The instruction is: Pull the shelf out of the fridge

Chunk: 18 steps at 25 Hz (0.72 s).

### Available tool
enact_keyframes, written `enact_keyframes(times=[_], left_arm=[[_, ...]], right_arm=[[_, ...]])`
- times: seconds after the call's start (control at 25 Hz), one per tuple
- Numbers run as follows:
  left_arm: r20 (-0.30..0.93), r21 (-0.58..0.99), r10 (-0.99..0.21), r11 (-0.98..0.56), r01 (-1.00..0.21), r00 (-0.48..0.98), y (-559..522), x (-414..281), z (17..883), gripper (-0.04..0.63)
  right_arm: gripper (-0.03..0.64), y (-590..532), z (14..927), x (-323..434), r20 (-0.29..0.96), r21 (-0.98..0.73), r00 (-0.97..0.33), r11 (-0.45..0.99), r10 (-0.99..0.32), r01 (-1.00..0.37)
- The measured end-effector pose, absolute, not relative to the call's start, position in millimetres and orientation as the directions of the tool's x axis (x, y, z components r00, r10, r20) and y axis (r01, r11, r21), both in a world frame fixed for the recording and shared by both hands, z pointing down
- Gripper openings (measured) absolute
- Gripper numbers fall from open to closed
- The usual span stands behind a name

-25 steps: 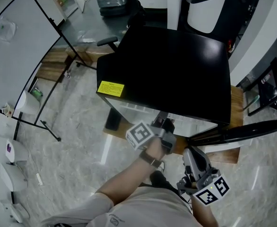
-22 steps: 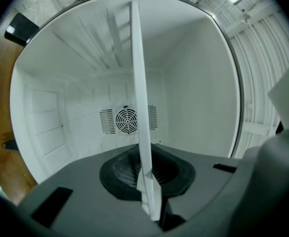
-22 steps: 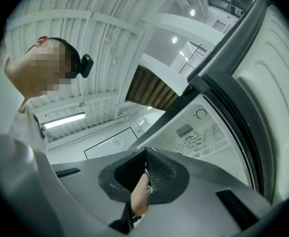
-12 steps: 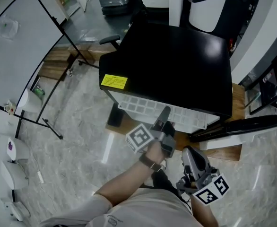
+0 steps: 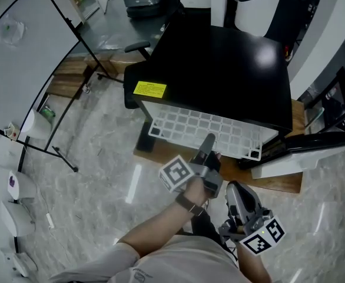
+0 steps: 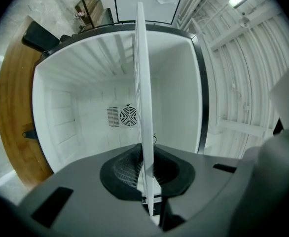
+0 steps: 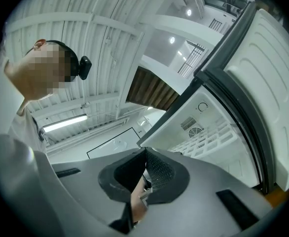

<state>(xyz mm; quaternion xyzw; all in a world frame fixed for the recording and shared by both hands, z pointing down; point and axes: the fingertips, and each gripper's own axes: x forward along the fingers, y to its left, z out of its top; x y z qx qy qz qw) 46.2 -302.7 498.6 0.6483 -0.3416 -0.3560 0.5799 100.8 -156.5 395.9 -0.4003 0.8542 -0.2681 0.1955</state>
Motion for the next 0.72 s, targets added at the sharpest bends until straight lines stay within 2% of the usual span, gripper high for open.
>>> enact_keyframes(times=[0.72], left_arm=[[-0.057,0.995,-0.835,-0.091,-0.036,0.547,-264.0,39.7,498.0,0.025]], right_arm=[[0.020,-111.9,395.4,96.3,-0.129,-0.625,-0.535,0.488,-0.835,-0.610]])
